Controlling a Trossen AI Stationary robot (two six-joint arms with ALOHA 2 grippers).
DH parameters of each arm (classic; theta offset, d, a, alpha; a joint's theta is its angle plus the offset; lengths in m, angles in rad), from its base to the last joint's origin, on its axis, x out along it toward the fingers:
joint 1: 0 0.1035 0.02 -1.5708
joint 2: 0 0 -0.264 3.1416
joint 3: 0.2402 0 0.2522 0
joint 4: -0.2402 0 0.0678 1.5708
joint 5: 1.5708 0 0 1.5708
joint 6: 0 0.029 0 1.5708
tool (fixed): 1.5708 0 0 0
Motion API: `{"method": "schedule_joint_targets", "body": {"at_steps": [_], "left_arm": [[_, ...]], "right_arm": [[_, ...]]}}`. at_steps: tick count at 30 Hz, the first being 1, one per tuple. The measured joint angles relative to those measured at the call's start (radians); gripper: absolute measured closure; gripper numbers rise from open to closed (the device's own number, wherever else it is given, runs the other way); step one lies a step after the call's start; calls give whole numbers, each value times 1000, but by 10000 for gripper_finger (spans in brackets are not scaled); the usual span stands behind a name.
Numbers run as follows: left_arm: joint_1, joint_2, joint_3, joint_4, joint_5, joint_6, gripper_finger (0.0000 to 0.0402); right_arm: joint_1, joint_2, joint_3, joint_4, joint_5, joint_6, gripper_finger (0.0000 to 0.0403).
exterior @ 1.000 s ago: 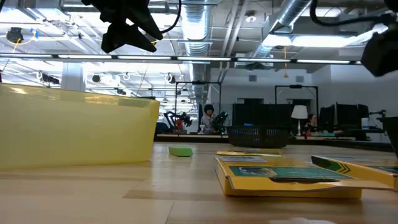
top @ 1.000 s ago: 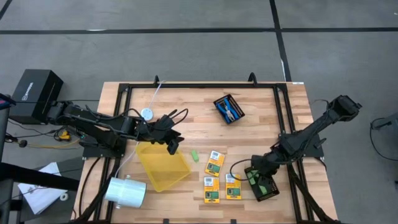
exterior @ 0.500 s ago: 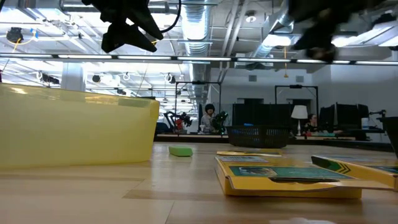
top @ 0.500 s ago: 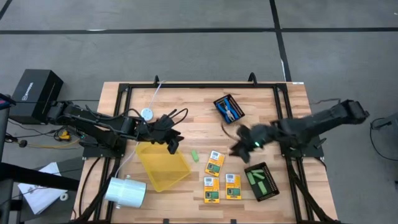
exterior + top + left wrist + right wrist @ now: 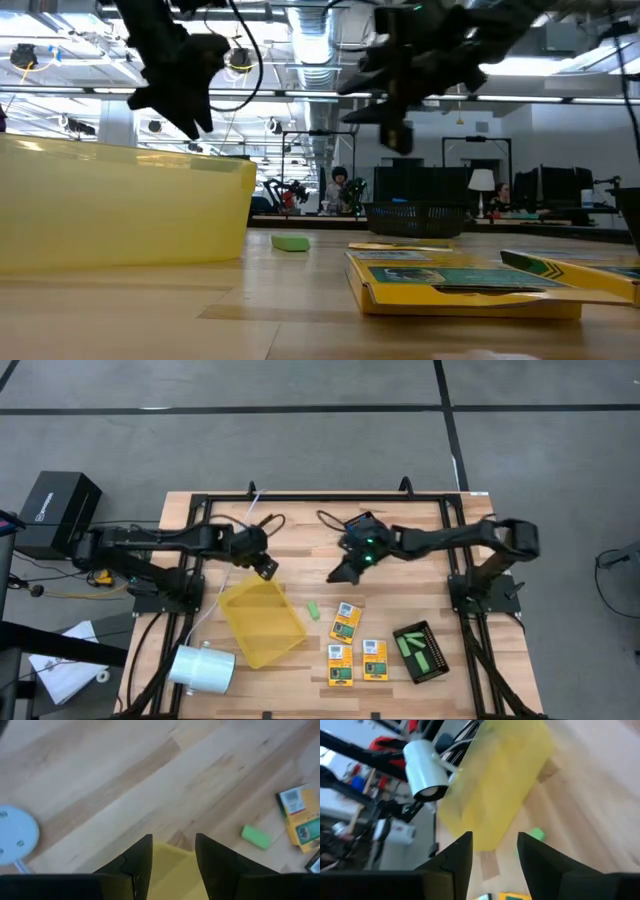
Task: Pick & Place School Supplies
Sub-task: Put the green eraser into the bottom black bin
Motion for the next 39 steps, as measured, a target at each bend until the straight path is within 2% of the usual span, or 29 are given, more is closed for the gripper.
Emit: {"method": "schedule_joint_targets", "body": {"at_steps": [4, 9, 15, 21, 26, 32, 39], "left_arm": [[85, 2, -1, 2, 57, 77, 259], [179, -12, -51, 44, 122, 151, 259], [252, -41, -162, 162, 236, 189, 259], [266, -82, -250, 227, 291, 207, 259], [266, -125, -313, 257, 324, 209, 259], [269, -179, -353, 301, 333, 210, 259], [278, -214, -359, 324, 334, 223, 259]], "right_arm": [[5, 138, 118, -11, -85, -1, 256], [39, 284, 255, -102, -104, -5, 251], [92, 426, 327, -98, -134, 74, 245], [108, 478, 371, -102, -130, 138, 245], [106, 476, 372, -167, -84, 151, 249], [93, 467, 371, -279, -75, 125, 247], [93, 467, 371, -269, -65, 135, 247]]}}
